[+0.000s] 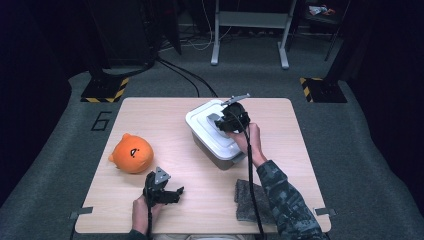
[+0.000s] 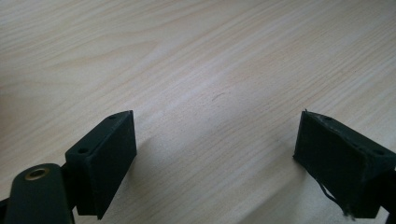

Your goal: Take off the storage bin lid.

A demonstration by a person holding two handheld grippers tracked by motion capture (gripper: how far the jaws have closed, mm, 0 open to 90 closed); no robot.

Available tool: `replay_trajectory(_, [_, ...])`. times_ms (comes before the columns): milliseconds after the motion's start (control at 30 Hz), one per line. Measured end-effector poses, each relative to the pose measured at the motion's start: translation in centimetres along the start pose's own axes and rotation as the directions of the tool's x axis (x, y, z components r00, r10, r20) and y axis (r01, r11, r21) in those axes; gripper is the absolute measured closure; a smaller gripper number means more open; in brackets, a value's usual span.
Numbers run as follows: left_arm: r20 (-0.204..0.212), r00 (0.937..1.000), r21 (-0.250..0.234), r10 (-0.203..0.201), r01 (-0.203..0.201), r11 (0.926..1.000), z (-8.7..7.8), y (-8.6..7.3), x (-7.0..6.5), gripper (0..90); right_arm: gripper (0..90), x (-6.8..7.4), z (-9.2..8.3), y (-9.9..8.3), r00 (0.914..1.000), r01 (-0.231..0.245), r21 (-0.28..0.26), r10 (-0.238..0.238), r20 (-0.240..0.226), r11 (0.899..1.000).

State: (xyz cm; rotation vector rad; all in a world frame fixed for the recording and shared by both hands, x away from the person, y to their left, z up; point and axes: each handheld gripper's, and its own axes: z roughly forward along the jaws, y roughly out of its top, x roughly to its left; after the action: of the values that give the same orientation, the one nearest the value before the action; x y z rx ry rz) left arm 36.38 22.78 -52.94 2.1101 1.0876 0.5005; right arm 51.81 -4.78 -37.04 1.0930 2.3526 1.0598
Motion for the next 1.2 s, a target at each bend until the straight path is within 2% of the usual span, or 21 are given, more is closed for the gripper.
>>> replay_trajectory(33, [0.000,1.0000,0.000,0.000,0.000,1.0000,0.0,0.0,0.0,12.3,63.5,0.0,0.0,0.0,1.0000,0.000,0.000,0.000,0.000,1.000])
replay_trajectory(67, [-0.009,1.0000,-0.007,0.000,0.000,1.0000,0.1,0.0,0.0,12.4,57.3,0.2,0.6,0.0,0.9993,0.023,0.049,-0.025,0.030,0.999])
replay_trajectory(133, [-0.009,1.0000,-0.007,0.000,0.000,1.0000,0.1,0.0,0.0,12.3,65.1,0.4,1.2,-0.3,0.9985,0.032,0.058,-0.035,0.042,0.998])
replay_trajectory(233, [-0.007,1.0000,-0.004,-0.001,0.001,1.0000,0.0,0.0,0.0,12.3,65.9,0.5,1.4,-0.4,0.9979,0.047,0.036,-0.049,0.043,0.998])
replay_trajectory(367, [-0.008,1.0000,-0.007,0.001,-0.001,1.0000,0.1,0.0,0.0,12.3,66.1,0.5,1.3,-0.4,0.9979,0.047,0.036,-0.049,0.043,0.998])
replay_trajectory(467, [-0.006,1.0000,-0.009,0.000,0.000,1.0000,0.1,0.0,0.0,12.3,66.2,0.7,1.1,-0.3,0.9985,0.028,0.026,-0.029,0.045,0.999])
replay_trajectory(533, [-0.008,1.0000,-0.006,0.000,0.000,1.0000,0.0,0.0,0.0,12.3,66.2,0.6,1.0,-0.3,0.9984,0.040,0.019,-0.040,0.040,0.999])
replay_trajectory(567, [-0.008,1.0000,-0.007,0.000,0.000,1.0000,0.1,0.0,0.0,12.4,66.1,0.7,0.9,-0.3,0.9987,0.026,0.014,-0.027,0.044,1.000])
replay_trajectory(700, [-0.003,1.0000,-0.003,0.001,-0.001,1.0000,0.0,0.0,0.0,12.4,66.2,0.5,0.4,-0.2,0.9975,0.056,-0.006,-0.056,0.044,0.998])
replay_trajectory(833, [0.001,1.0000,0.001,-0.001,0.001,1.0000,0.0,0.0,0.0,12.3,66.2,0.7,0.0,-0.1,0.9987,0.024,-0.006,-0.024,0.045,1.000])
replay_trajectory(867, [-0.001,1.0000,-0.003,-0.001,0.001,1.0000,0.0,0.0,0.0,12.3,66.2,0.5,-0.1,0.0,0.9978,0.048,-0.012,-0.047,0.047,0.999])
replay_trajectory(900, [-0.003,1.0000,-0.005,0.000,0.000,1.0000,0.0,0.0,0.0,12.3,66.2,0.5,-0.5,0.1,0.9980,0.036,-0.014,-0.035,0.053,0.999])
replay_trajectory(1033, [0.000,1.0000,0.002,0.003,-0.003,1.0000,0.0,0.0,0.0,12.4,66.1,0.2,-0.9,0.2,0.9972,0.050,-0.023,-0.049,0.056,0.998])
replay_trajectory(1167, [0.001,1.0000,0.001,-0.002,0.002,1.0000,0.0,0.0,0.0,12.4,66.2,-0.1,-1.5,0.2,0.9979,0.030,-0.044,-0.027,0.059,0.999])
replay_trajectory(1200, [-0.003,1.0000,-0.004,0.002,-0.002,1.0000,0.0,0.0,0.0,12.3,66.2,-0.3,-1.6,0.2,0.9970,0.051,-0.044,-0.048,0.060,0.998])
